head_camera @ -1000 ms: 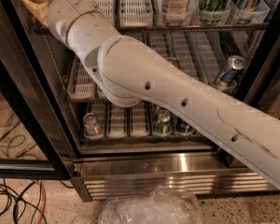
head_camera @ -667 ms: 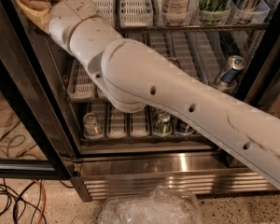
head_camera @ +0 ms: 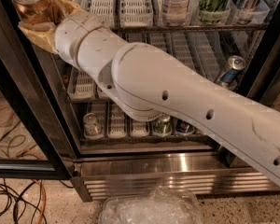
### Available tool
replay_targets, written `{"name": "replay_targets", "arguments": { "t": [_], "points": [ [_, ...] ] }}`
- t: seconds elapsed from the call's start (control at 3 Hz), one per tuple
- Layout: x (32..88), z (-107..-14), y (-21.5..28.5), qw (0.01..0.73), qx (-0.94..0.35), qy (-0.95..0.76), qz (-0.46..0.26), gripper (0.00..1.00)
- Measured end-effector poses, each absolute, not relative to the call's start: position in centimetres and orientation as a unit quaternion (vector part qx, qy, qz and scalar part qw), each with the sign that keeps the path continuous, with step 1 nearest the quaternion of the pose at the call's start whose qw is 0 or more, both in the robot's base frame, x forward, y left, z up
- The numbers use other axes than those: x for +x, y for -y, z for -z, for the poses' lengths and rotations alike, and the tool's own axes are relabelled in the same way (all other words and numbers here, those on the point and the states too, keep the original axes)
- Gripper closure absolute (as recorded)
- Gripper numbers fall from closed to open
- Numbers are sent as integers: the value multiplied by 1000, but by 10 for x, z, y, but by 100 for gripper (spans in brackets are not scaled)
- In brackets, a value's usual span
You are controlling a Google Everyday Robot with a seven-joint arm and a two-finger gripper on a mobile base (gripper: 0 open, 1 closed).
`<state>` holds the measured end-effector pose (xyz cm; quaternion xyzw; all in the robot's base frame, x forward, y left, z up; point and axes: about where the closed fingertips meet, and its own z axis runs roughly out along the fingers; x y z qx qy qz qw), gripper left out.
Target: Pick orange can from top shelf of fridge
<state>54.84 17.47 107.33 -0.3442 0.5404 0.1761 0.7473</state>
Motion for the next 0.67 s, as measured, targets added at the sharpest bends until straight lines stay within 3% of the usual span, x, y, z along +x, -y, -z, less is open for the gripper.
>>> {"name": "replay_targets", "arguments": {
  "t": [0.67],
  "points": [
    [520, -1061, -164, 712, -372, -568, -177, 100]
  ]
}}
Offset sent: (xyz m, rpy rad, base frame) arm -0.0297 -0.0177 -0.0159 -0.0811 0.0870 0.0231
